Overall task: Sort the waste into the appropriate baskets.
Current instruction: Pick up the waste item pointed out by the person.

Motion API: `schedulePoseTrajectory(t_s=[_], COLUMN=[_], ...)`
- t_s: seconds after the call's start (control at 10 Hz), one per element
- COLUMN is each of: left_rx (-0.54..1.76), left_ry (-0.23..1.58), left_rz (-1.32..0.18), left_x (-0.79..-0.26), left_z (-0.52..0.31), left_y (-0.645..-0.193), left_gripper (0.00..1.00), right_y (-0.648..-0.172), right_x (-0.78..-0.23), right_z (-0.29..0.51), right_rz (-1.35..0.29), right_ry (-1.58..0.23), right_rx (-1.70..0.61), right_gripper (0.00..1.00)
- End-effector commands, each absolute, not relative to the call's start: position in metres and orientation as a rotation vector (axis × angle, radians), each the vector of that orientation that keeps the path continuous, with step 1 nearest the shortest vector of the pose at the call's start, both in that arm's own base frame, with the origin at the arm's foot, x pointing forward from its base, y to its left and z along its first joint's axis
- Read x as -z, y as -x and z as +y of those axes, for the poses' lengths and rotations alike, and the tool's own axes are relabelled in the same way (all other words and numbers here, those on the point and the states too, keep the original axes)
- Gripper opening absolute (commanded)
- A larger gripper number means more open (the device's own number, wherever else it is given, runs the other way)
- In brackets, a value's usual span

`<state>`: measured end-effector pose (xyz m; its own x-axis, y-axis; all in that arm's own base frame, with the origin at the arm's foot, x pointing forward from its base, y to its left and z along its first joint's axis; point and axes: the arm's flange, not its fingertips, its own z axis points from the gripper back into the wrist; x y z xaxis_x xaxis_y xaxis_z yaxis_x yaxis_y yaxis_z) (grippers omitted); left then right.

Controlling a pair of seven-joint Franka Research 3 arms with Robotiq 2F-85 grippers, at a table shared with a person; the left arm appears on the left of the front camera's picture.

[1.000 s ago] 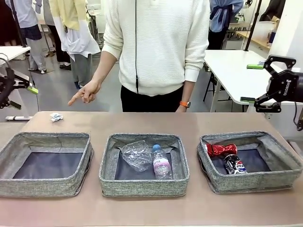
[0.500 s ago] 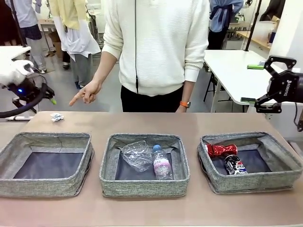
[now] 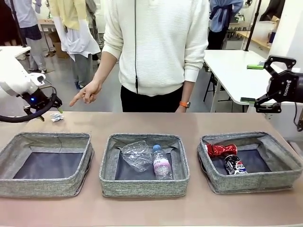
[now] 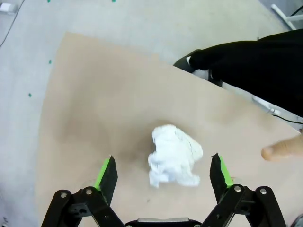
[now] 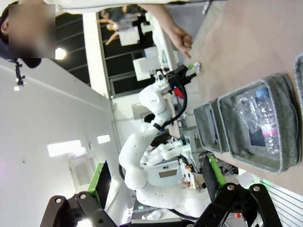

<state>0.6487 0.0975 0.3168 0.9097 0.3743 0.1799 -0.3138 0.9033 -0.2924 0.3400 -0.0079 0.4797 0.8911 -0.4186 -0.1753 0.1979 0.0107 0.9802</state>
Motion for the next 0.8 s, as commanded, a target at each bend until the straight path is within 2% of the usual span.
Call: schedulePoseTrajectory(t_s=[0.0, 0.2, 0.3, 0.4, 0.5, 0.6, 0.7], left_rx=[-0.37, -0.382, -0.376, -0.382, -0.381, -0.379, -0.377], left_ry=[0.238, 0.255, 0.261, 0.246, 0.251, 0.253, 0.261], left_rz=[-0.227, -0.231, -0.23, -0.231, -0.221, -0.22, -0.219], left_x=[-0.3164, -0.3174, -0.316, -0.3136, -0.3117, -0.3113, -0.3124], left_z=[0.096, 0.095, 0.096, 0.0962, 0.0952, 0.0953, 0.096], left_y=[-0.6633, -0.6675, -0.6686, -0.669, -0.6689, -0.6688, -0.6682], left_gripper=[1.0, 1.0, 0.65, 0.41, 0.07, 0.0, 0.0], right_y=[-0.3354, -0.3354, -0.3354, -0.3354, -0.3354, -0.3354, -0.3354], right_x=[-0.4822, -0.4822, -0.4822, -0.4822, -0.4822, -0.4822, -0.4822], right_z=[-0.0092, -0.0092, -0.0092, -0.0092, -0.0092, -0.0092, -0.0092], right_rz=[-0.164, -0.164, -0.164, -0.164, -0.164, -0.164, -0.164], right_ry=[-1.486, -1.486, -1.486, -1.486, -1.486, -1.486, -1.486], right_rx=[0.494, 0.494, 0.494, 0.494, 0.494, 0.494, 0.494], right_gripper=[1.0, 1.0, 1.0, 1.0, 1.0, 1.0, 1.0])
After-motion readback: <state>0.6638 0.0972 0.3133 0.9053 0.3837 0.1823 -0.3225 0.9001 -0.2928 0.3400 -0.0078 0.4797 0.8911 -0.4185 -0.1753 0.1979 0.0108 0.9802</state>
